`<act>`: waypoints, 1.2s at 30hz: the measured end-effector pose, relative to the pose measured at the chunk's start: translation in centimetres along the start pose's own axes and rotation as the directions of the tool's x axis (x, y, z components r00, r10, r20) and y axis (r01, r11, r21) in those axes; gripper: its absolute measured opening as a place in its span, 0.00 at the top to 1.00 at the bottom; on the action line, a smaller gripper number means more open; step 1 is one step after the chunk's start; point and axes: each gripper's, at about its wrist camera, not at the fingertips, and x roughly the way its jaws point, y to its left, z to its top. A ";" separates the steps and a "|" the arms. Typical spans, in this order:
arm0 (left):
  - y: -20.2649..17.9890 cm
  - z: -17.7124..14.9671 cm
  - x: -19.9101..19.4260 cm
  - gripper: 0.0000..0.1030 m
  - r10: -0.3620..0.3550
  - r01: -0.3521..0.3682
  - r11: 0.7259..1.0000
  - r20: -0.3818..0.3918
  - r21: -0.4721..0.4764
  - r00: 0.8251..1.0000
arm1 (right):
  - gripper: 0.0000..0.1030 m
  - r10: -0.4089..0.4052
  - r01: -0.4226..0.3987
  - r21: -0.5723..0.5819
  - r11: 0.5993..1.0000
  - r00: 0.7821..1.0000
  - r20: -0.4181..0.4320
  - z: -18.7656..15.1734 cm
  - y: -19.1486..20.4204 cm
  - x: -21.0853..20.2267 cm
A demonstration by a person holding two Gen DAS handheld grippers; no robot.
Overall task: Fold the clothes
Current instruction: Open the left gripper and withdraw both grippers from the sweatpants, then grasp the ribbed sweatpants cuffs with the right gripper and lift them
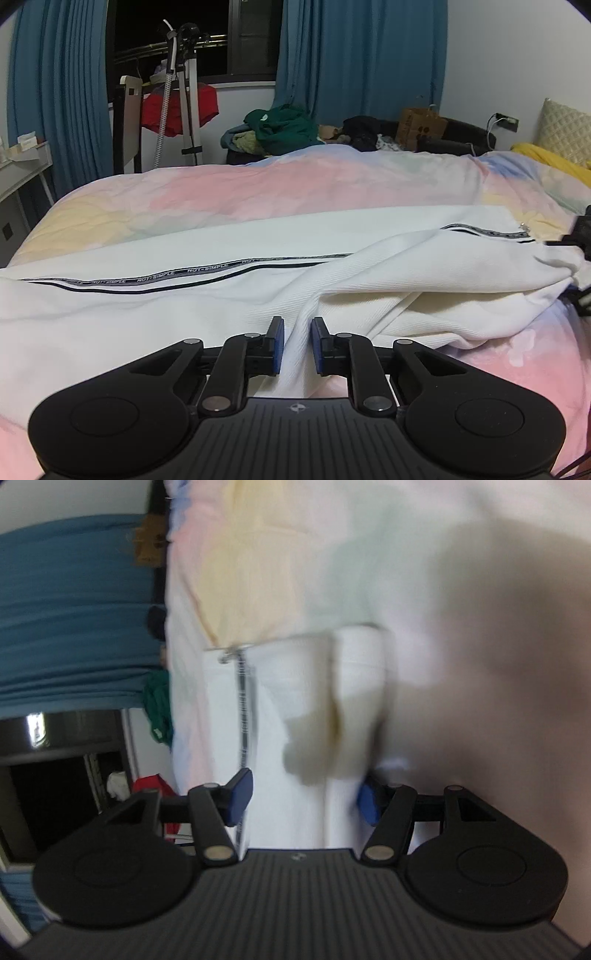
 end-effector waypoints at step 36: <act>4.8 1.2 -2.2 0.66 -0.019 0.026 0.990 0.052 -0.141 0.998 | 0.68 0.053 -0.051 -0.063 0.997 0.998 0.032 0.8 0.6 4.8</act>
